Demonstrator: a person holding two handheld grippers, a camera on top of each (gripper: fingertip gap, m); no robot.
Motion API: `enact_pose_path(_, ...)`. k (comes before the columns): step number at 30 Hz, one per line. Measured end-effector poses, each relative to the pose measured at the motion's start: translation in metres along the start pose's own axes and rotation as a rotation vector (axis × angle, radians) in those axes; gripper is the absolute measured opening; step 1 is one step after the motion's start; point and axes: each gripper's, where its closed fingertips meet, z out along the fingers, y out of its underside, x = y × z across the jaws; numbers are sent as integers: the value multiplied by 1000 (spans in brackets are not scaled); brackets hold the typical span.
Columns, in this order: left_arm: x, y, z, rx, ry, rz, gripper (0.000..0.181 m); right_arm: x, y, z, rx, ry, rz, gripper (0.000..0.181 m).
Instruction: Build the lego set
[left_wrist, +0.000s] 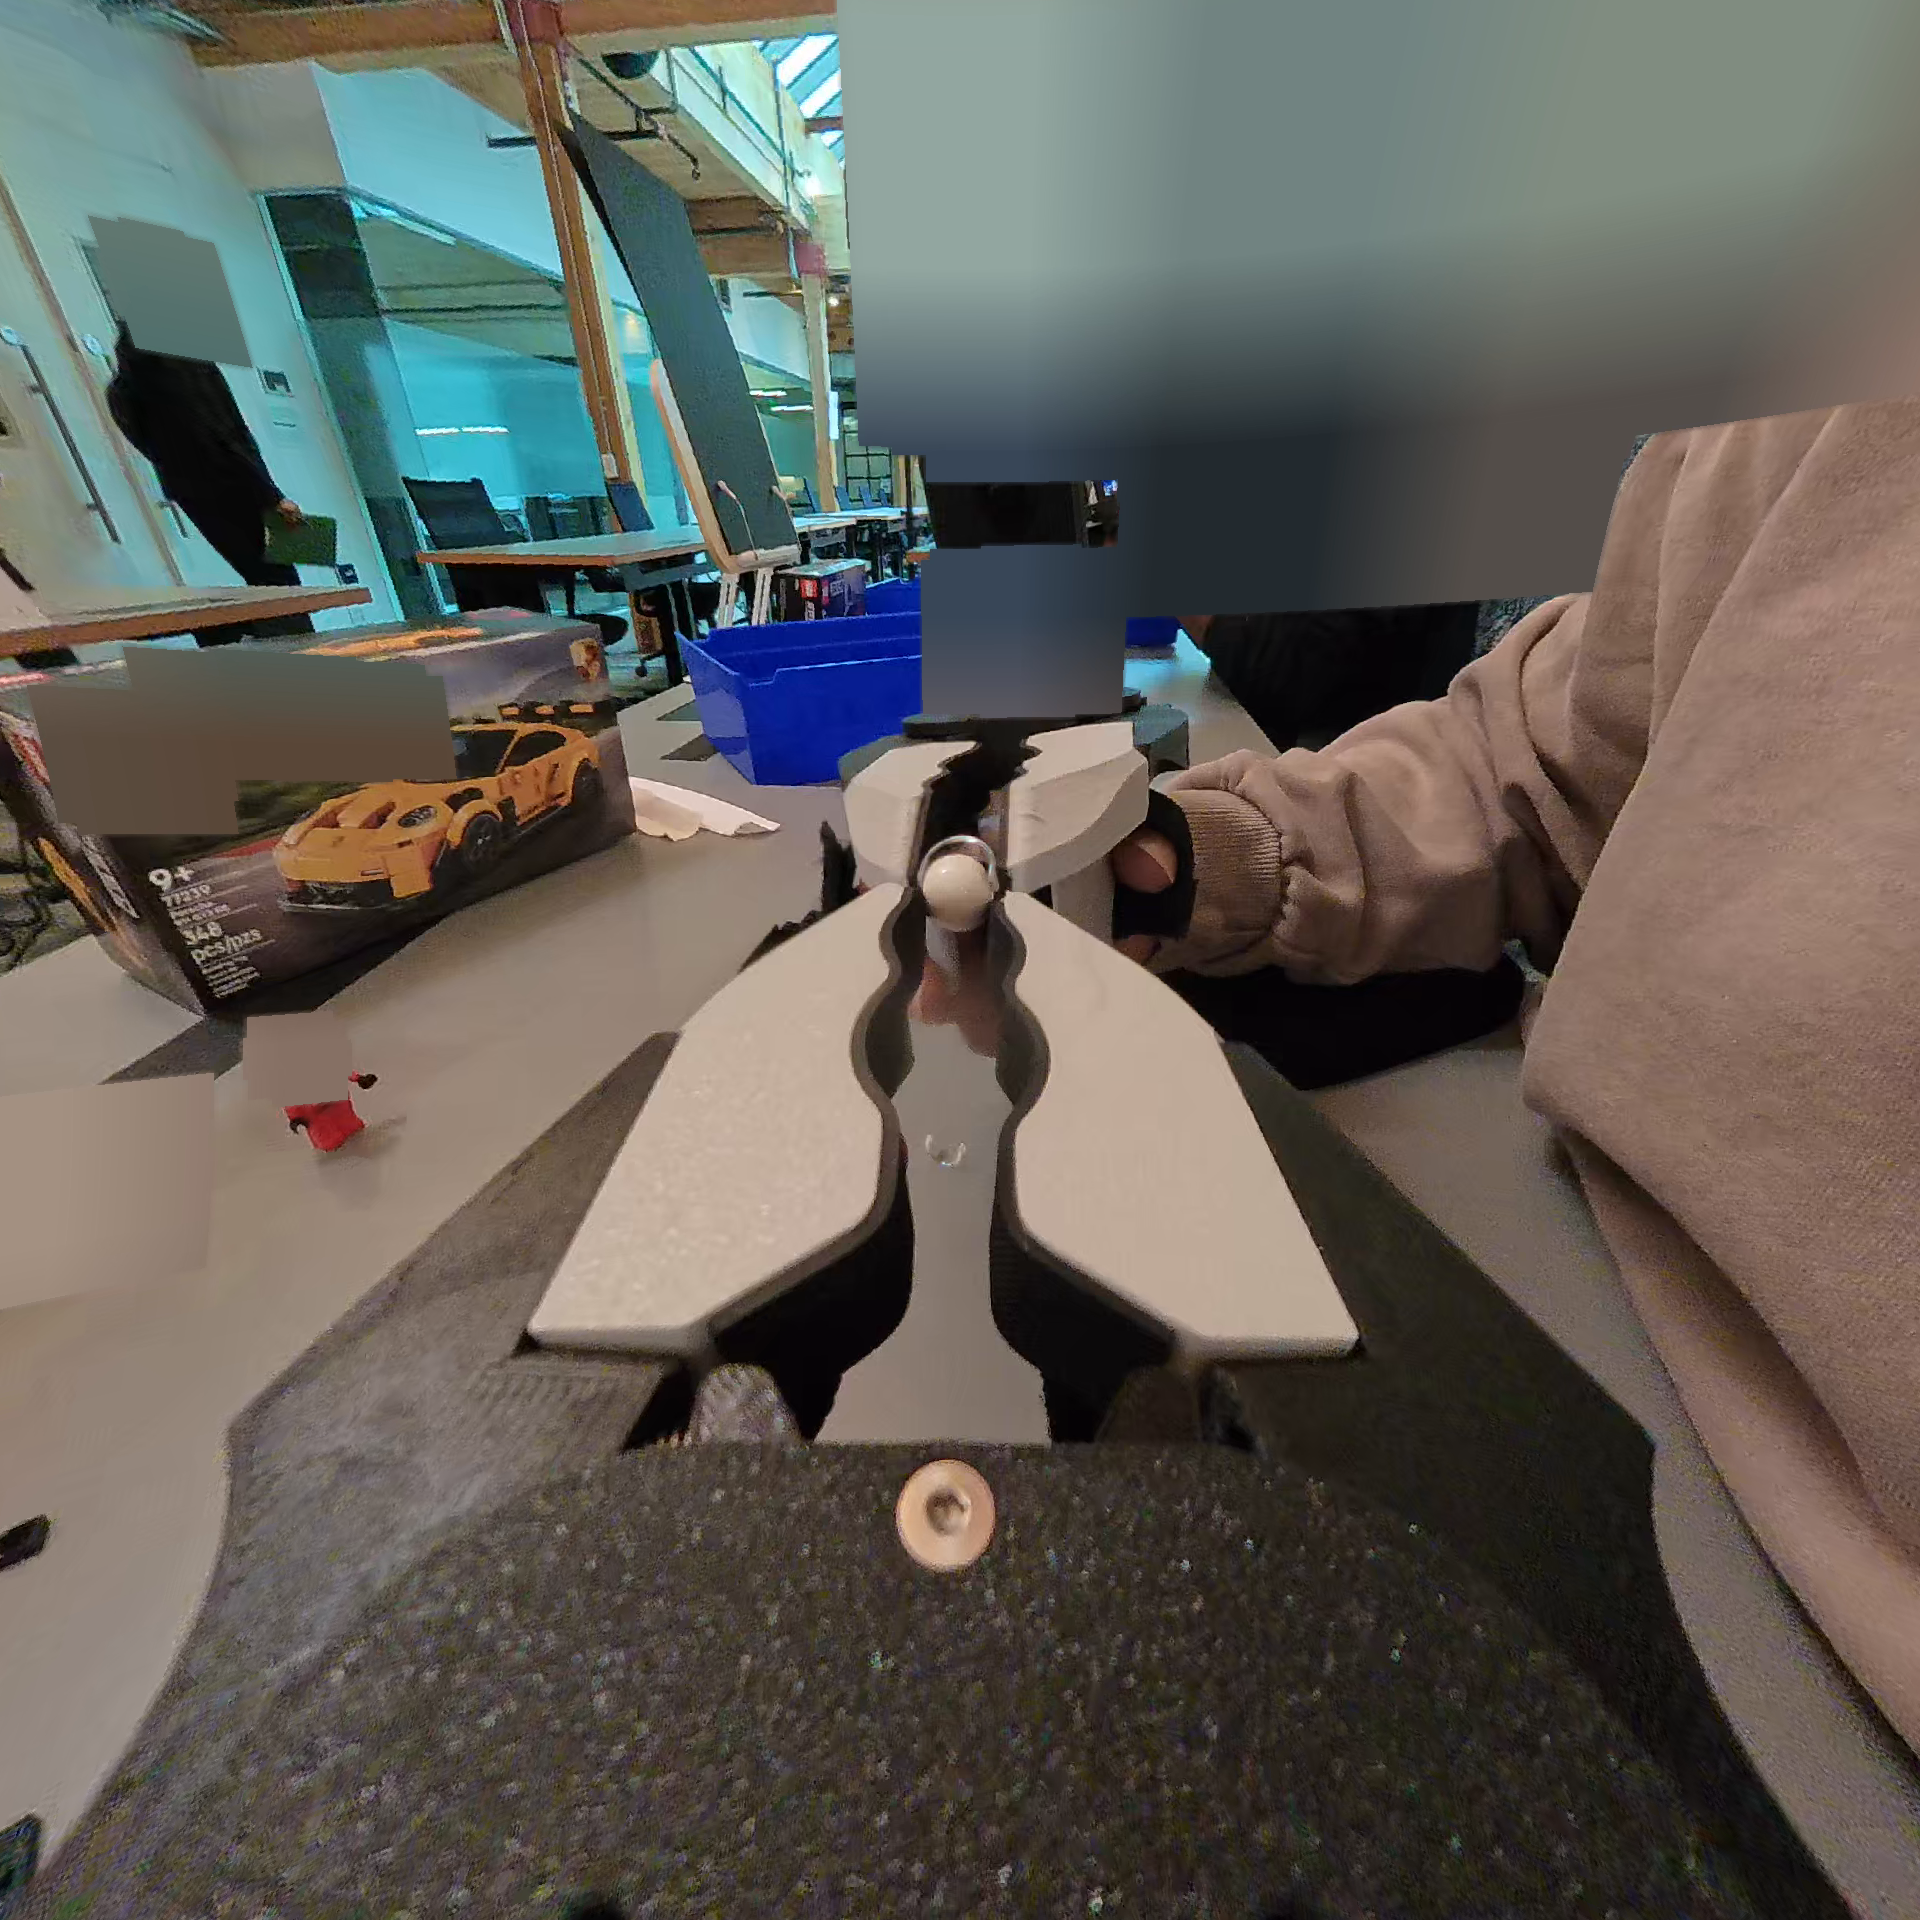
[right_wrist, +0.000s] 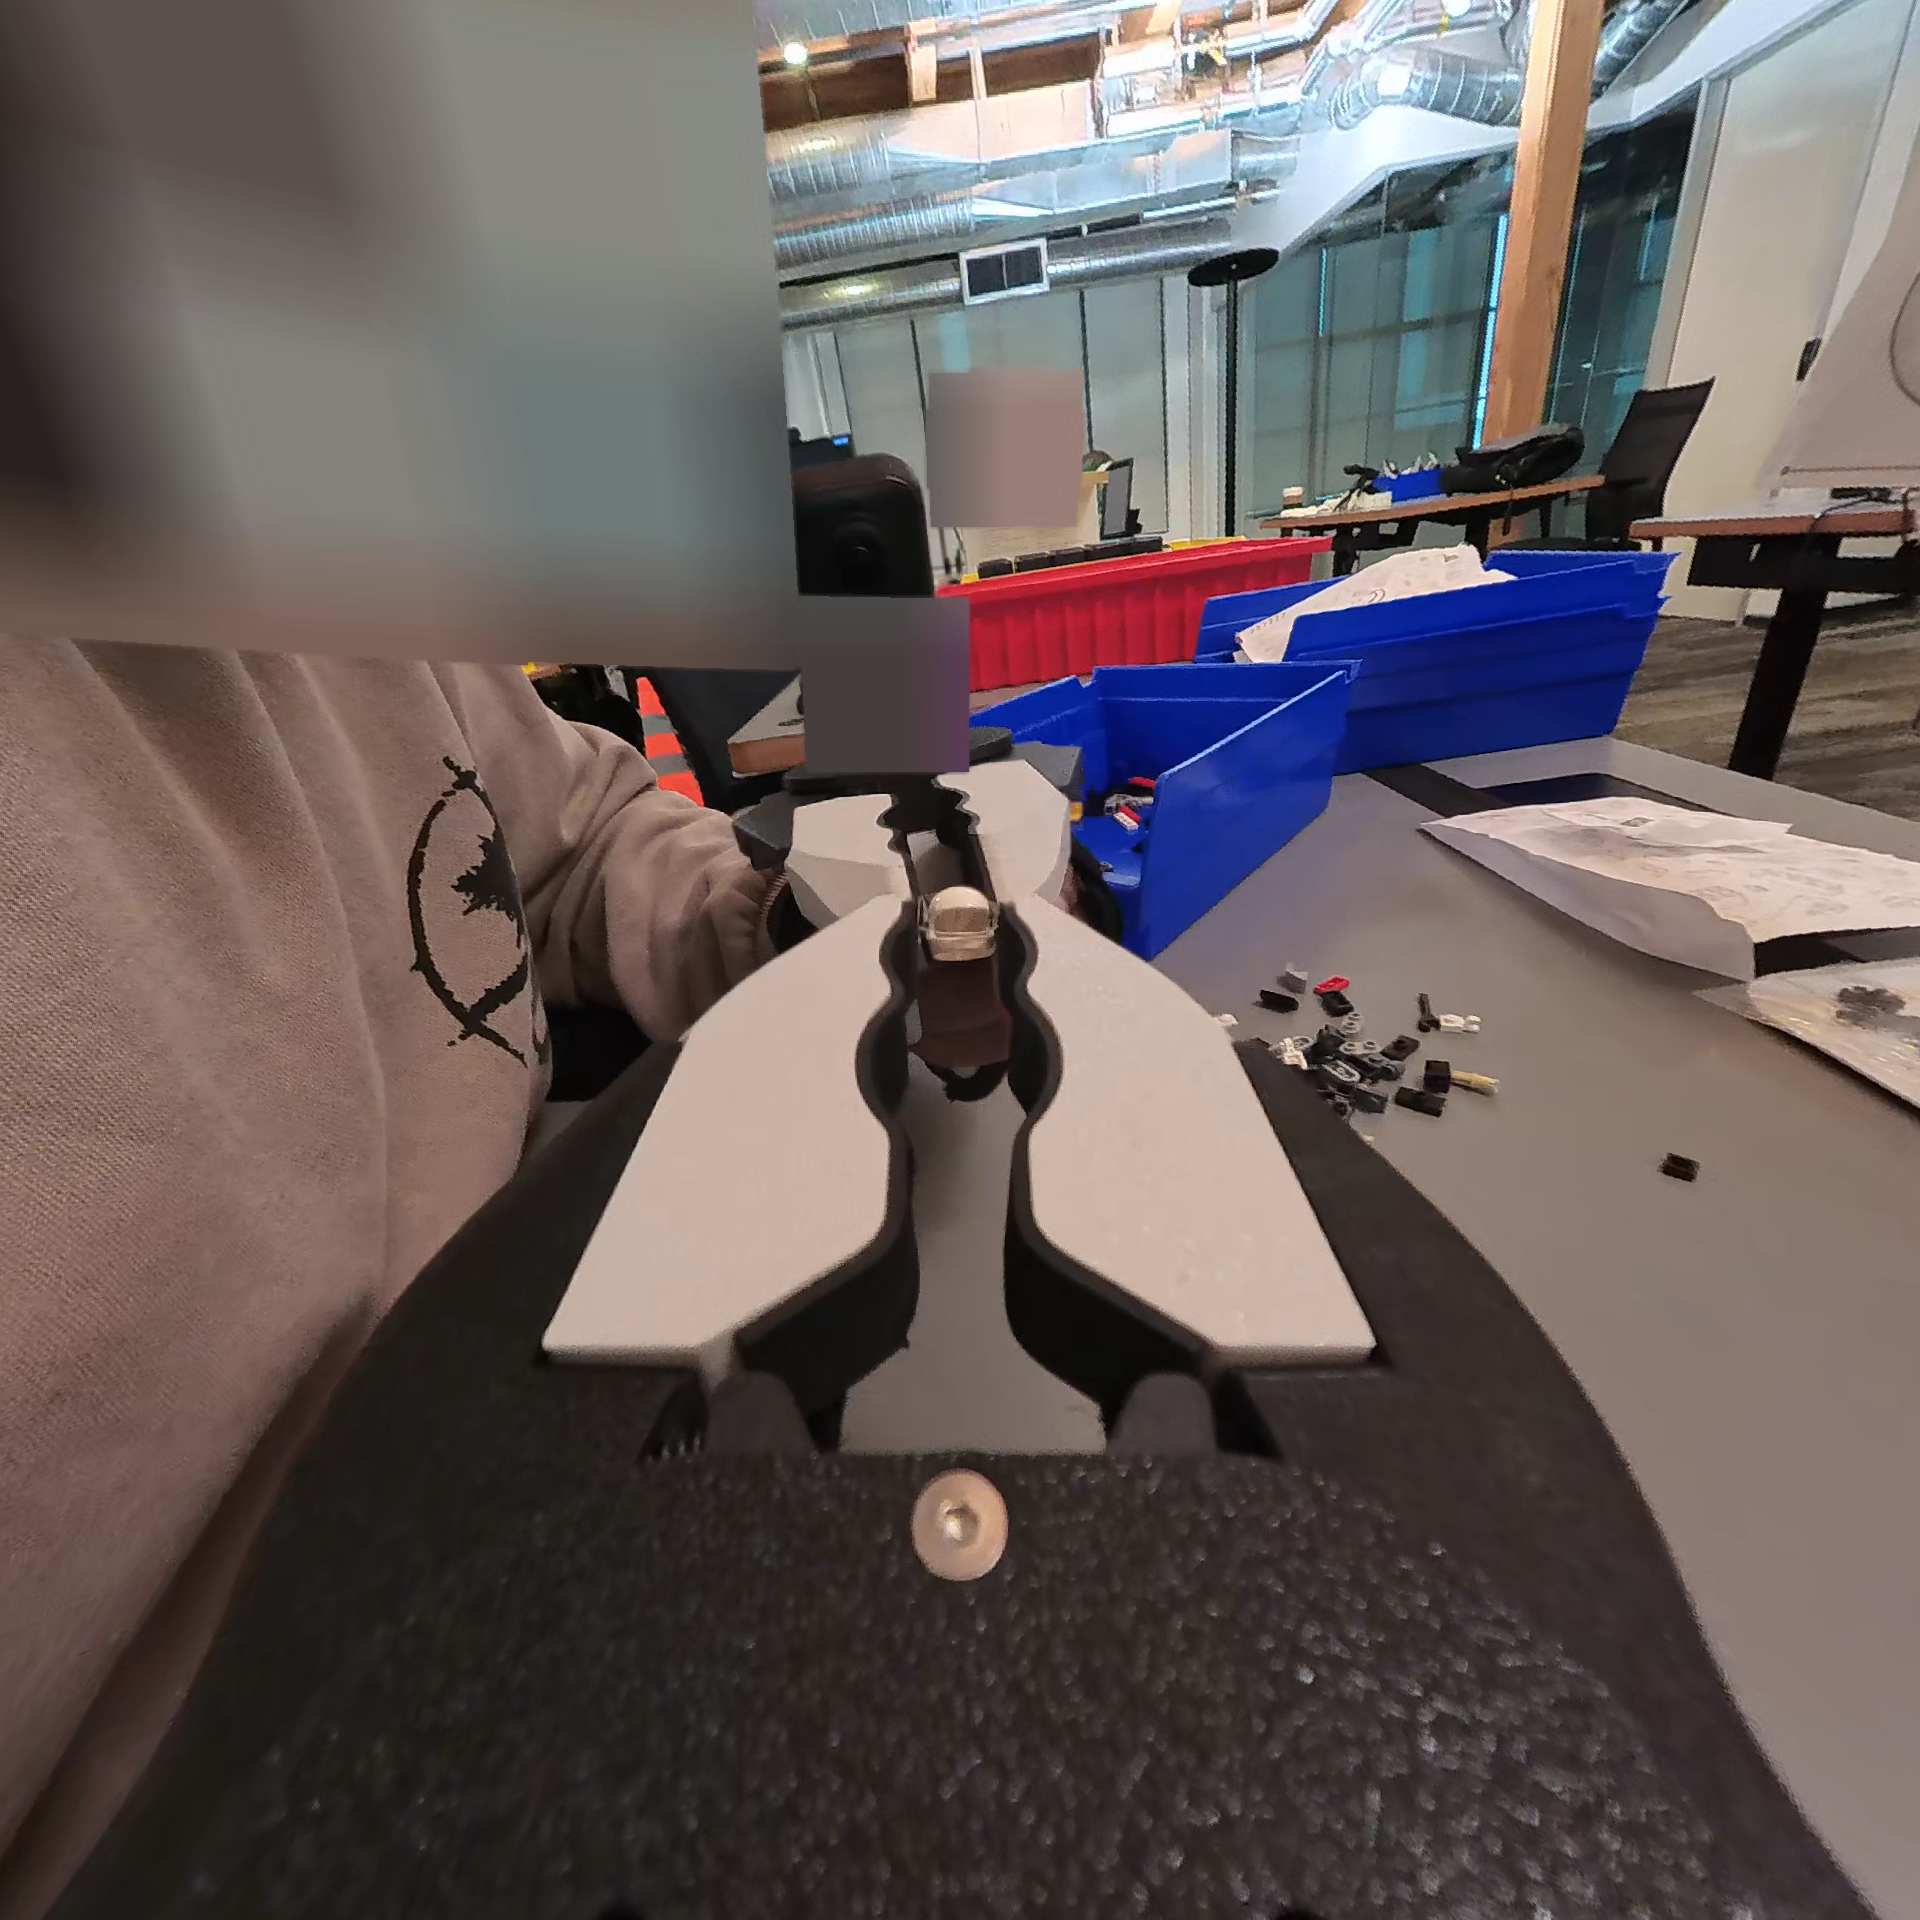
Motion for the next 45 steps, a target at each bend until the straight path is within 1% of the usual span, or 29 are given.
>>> enact_pose_path(6, 2, -1, 0, -6, 8, 25, 11, -3, 0, 0, -2, -21, -10, 14)
enact_pose_path(10, 6, -3, 0, 21, 47, -23, 11, -7, -1, -2, 8, -55, -8, 14)
enact_pose_path(15, 9, -2, -1, 5, 66, -19, 11, -9, 2, -3, -43, -79, -4, 14)
enact_pose_path(23, 13, 7, -1, -82, 51, 115, 11, -12, 12, -4, -102, -111, 40, 14)
enact_pose_path(26, 15, 6, -1, -82, 56, 140, 11, -14, 13, -4, -106, -129, 73, 16)
enact_pose_path(28, 18, 7, 0, -88, 69, 156, 11, -17, 14, -4, -109, -169, 119, 16)
enact_pose_path(40, 18, 4, -1, -68, 50, 215, 12, -18, 11, -4, -116, -155, 103, 16)
enact_pose_path(45, 17, 6, 0, -80, 31, 247, 12, -18, 5, -7, -112, -149, 81, 22)
